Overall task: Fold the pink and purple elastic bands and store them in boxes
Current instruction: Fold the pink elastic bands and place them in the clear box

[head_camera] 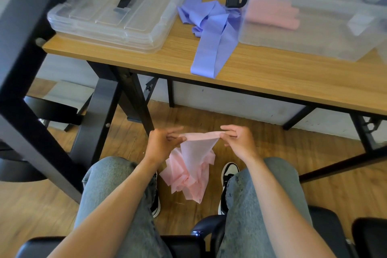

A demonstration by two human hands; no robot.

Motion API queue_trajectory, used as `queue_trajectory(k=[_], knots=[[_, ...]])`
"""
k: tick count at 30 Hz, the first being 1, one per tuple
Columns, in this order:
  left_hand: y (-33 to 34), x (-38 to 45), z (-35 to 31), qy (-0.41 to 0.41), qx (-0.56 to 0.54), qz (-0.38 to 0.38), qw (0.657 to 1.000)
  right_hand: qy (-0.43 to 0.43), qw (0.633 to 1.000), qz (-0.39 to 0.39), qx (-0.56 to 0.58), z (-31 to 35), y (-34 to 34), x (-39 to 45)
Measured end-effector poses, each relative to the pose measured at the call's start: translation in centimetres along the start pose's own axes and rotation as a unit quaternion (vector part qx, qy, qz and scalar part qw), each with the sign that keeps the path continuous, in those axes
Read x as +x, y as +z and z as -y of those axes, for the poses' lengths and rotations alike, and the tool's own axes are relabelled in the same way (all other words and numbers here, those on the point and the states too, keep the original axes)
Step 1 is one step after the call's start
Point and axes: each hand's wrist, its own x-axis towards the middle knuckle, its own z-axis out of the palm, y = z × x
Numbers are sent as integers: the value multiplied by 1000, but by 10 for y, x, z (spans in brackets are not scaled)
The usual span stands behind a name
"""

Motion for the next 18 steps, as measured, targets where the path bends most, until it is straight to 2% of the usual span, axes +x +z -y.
queue_trajectory(k=[3, 7, 13, 15, 18], knots=[[4, -3, 5, 28, 70, -7, 997, -26, 997, -4, -77, -3, 2, 0], [3, -2, 11, 58, 133, 16, 989, -32, 994, 5, -101, -4, 6, -1], [8, 0, 10, 11, 190, 28, 981, -38, 983, 20, -181, -3, 6, -1], [9, 1, 10, -11, 154, 21, 988, -29, 986, 25, -160, -1, 5, -2], [9, 2, 4, -49, 37, 2, 998, -13, 999, 19, -49, 3, 3, 1]])
